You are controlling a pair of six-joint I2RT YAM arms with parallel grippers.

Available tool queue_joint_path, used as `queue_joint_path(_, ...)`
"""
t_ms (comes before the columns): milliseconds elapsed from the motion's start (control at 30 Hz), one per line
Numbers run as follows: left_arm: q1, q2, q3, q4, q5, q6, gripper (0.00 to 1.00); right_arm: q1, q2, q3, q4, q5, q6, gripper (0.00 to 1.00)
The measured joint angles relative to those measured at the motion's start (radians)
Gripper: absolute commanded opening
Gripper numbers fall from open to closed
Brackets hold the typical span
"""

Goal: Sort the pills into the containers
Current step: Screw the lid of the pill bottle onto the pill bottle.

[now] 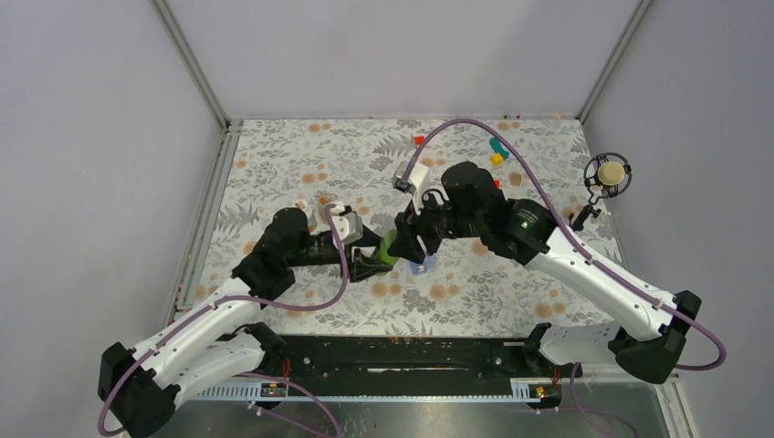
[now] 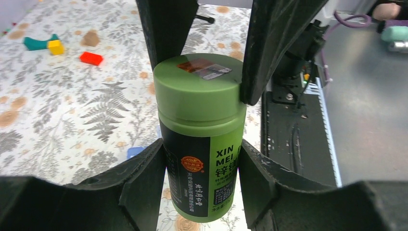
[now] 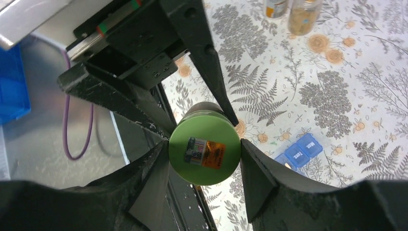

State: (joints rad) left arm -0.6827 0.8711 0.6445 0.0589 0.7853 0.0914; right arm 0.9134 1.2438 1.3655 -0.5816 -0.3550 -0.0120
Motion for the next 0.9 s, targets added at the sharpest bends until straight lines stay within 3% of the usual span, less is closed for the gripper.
queue_joint_path(333,-0.006,-0.006,-0.002,0.067,-0.166,-0.018,0.00,0.016,-0.034,-0.051,0.135,0.245,0.277,0.00)
queue_joint_path(367,-0.007,-0.006,-0.005,0.079,-0.181,-0.019,0.00,0.018,-0.035,-0.053,0.141,0.274,0.311,0.05)
queue_joint_path(433,-0.007,-0.005,-0.010,0.099,-0.204,-0.023,0.00,0.021,-0.038,-0.059,0.152,0.316,0.361,0.55)
queue_joint_path(467,-0.007,-0.005,-0.013,0.106,-0.212,-0.025,0.00,0.021,-0.040,-0.064,0.158,0.328,0.379,0.75)
queue_joint_path(500,-0.007,-0.005,-0.014,0.111,-0.219,-0.027,0.00,0.021,-0.043,-0.070,0.165,0.333,0.386,0.88)
queue_joint_path(567,-0.007,-0.005,-0.018,0.114,-0.228,-0.025,0.00,0.017,-0.057,-0.093,0.193,0.354,0.399,0.99)
queue_joint_path(733,-0.011,-0.006,-0.035,0.120,-0.229,-0.024,0.00,-0.004,-0.106,-0.149,0.240,0.319,0.391,0.99)
queue_joint_path(900,-0.011,0.002,-0.047,0.125,-0.224,-0.029,0.00,-0.004,-0.091,-0.156,0.251,0.238,0.391,0.81)
